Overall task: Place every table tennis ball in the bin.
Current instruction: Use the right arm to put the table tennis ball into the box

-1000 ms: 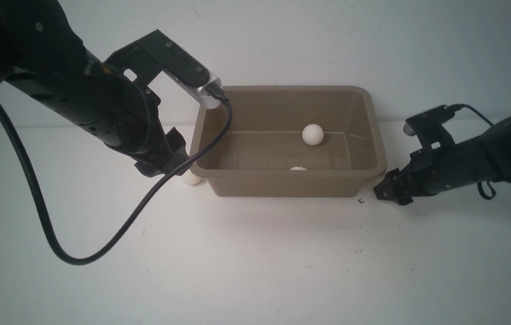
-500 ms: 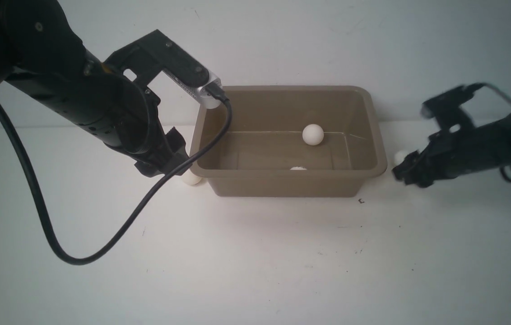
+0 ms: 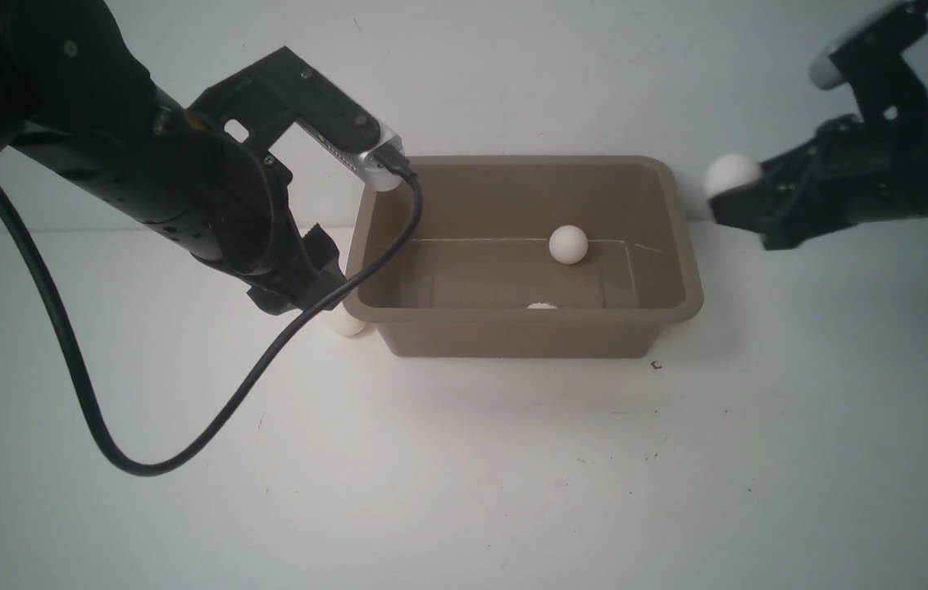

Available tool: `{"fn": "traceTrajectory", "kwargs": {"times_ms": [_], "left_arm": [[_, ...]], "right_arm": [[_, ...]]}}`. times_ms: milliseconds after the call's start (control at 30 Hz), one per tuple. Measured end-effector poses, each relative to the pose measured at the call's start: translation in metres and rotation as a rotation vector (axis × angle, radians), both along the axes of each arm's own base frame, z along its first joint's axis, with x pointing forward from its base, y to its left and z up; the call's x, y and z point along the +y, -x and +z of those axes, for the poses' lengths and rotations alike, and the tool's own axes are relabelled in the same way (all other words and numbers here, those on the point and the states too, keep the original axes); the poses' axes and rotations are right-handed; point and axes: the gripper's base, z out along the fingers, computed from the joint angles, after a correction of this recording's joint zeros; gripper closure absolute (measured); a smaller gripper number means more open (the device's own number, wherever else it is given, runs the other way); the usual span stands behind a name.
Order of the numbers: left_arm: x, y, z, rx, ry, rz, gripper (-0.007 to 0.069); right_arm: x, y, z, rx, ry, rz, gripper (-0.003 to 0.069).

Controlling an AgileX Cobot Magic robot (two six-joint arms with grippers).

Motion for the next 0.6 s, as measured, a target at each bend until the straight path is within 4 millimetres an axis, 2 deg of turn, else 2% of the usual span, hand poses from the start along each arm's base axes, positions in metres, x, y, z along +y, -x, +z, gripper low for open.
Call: {"fn": "traceTrajectory", "kwargs": {"times_ms": [67, 200, 333, 400, 500, 600], "left_arm": [[0.000, 0.000, 0.000, 0.000, 0.000, 0.000, 0.0155], [0.000, 0.000, 0.000, 0.001, 0.004, 0.001, 0.0155], [0.000, 0.000, 0.000, 0.001, 0.004, 0.001, 0.0155], [-0.001, 0.000, 0.000, 0.006, 0.019, 0.003, 0.0155], [-0.003, 0.001, 0.001, 0.011, 0.036, 0.005, 0.0155], [-0.004, 0.002, 0.004, 0.011, 0.060, 0.007, 0.0155]], "right_arm": [[0.020, 0.001, -0.001, -0.007, -0.034, 0.042, 0.0306], [0.042, -0.010, -0.011, -0.003, -0.043, 0.062, 0.0306], [0.048, -0.025, -0.023, 0.009, -0.049, 0.053, 0.0306], [0.050, -0.038, -0.036, 0.027, -0.048, 0.041, 0.0306], [0.051, -0.045, -0.044, 0.038, -0.047, 0.038, 0.0305], [0.052, -0.051, -0.053, 0.059, -0.054, 0.028, 0.0251]]}}
